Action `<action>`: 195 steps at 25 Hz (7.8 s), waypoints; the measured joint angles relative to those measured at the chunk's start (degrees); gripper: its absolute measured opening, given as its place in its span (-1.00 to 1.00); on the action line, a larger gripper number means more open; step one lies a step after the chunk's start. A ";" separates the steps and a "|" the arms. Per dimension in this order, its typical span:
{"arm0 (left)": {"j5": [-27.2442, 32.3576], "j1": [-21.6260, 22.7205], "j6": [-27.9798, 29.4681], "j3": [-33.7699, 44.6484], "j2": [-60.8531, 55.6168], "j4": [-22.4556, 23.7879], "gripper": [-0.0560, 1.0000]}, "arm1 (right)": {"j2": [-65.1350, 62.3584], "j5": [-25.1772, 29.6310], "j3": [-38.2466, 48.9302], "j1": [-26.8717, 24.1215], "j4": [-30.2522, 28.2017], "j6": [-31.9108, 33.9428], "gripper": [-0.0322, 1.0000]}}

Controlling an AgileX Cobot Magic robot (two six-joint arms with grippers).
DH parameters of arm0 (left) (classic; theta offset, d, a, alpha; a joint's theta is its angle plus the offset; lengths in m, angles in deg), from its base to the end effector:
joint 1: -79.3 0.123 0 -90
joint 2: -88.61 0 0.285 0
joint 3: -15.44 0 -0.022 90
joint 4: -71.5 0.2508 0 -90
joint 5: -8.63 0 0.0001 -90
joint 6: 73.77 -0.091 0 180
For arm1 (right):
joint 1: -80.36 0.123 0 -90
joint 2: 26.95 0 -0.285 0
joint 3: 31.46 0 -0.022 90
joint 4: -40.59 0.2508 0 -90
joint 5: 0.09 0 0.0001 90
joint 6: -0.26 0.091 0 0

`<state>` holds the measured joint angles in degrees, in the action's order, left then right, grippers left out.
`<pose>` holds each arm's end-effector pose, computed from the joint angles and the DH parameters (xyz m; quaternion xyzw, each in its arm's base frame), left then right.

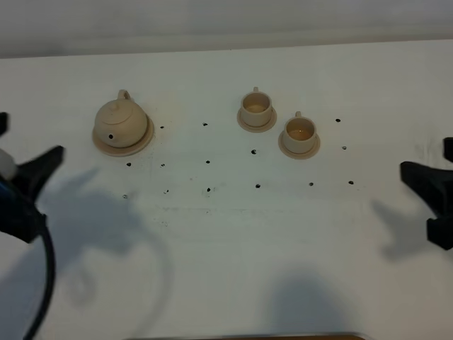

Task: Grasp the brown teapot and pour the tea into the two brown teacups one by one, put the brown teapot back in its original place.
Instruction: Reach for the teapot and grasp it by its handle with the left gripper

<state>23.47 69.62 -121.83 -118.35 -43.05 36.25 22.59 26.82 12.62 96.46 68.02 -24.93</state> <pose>0.1441 -0.0383 0.3119 0.2056 0.7748 -0.0385 0.5966 0.1344 0.0586 0.3043 -0.1754 0.8354 0.1592 0.4960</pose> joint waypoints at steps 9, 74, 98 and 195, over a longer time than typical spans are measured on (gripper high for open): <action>4.07 7.69 30.95 -1.00 -0.91 27.00 0.23 | -8.16 7.41 -0.19 -4.08 -25.79 26.33 0.12; -7.88 8.15 48.92 -17.83 38.48 44.04 0.16 | -42.13 37.55 3.12 -16.61 -31.83 36.87 0.02; -11.90 8.15 48.92 -18.22 38.64 43.97 0.16 | -42.13 37.45 3.19 -16.61 -27.43 35.45 0.02; 17.31 2.43 41.29 -73.61 92.06 35.63 -0.05 | -42.13 37.12 3.19 -16.61 -26.13 30.04 0.01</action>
<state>40.78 72.05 -80.55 -191.96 49.01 71.88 -19.54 63.94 15.81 79.85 41.89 5.10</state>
